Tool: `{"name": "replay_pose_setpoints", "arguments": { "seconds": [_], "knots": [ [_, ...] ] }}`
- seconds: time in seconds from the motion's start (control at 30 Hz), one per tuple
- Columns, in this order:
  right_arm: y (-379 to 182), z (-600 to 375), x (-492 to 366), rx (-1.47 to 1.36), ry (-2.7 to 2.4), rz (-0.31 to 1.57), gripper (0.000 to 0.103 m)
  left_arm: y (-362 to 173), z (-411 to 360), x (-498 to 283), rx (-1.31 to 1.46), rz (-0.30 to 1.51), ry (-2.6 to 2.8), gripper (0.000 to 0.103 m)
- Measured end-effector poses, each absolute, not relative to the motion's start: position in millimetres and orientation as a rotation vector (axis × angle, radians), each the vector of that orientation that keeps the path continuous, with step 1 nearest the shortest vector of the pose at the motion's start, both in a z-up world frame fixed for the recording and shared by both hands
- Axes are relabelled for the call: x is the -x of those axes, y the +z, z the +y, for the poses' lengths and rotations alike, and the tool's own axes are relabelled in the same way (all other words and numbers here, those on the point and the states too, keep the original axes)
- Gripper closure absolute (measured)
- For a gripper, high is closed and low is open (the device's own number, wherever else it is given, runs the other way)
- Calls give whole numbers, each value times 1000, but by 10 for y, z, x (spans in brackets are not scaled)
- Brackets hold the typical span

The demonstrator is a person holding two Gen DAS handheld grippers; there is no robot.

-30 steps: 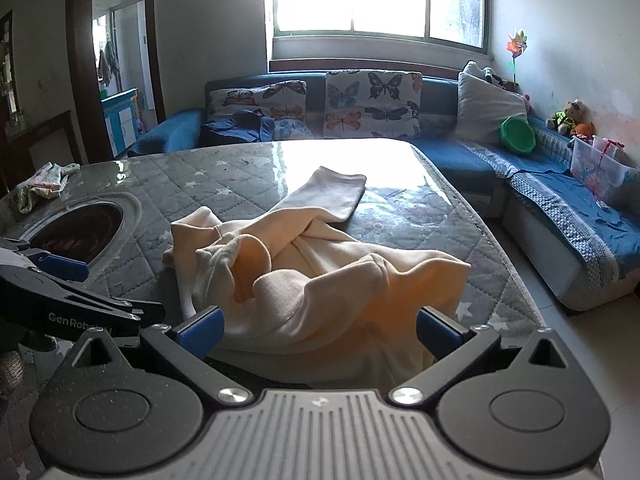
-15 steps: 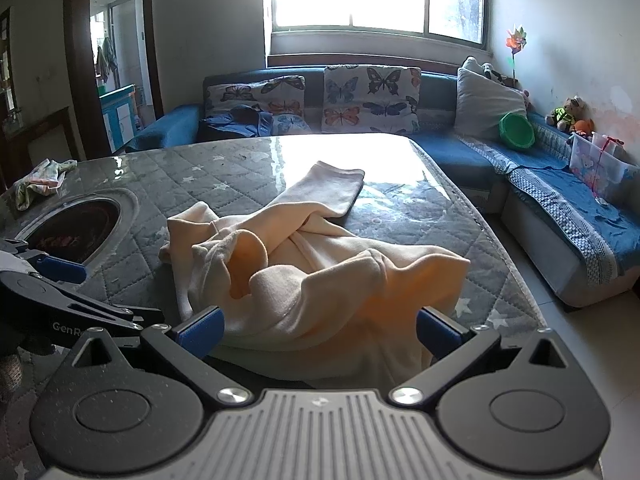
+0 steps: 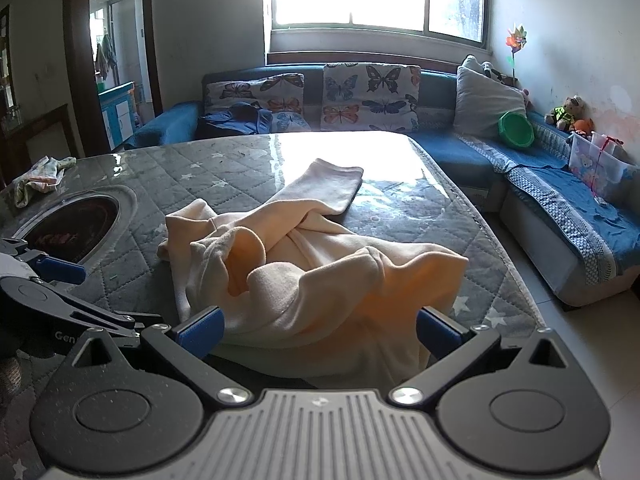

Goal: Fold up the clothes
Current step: 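Move both tools toward the crumpled cream sweatshirt on the table, then grasp the sweatshirt edge with the left gripper while the right gripper grasps another edge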

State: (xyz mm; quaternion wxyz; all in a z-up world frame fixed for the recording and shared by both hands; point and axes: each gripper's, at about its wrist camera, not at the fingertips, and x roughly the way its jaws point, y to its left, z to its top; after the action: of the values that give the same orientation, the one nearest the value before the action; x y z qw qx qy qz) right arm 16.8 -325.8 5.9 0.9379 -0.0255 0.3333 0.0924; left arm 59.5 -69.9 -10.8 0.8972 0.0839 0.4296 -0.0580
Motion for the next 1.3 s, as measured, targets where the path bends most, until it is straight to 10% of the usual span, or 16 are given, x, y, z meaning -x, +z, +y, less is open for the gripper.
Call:
{"name": "replay_pose_setpoints", "arguments": {
  "seconds": [0.83,1.3],
  "knots": [
    [223,-3362,-309,30,191,634,2,8,-695,-753,-165,860,-113,0],
    [283,-3508,-554,-17,190,627,25,395,-731,-965,-102,737,-152,0]
  ]
}}
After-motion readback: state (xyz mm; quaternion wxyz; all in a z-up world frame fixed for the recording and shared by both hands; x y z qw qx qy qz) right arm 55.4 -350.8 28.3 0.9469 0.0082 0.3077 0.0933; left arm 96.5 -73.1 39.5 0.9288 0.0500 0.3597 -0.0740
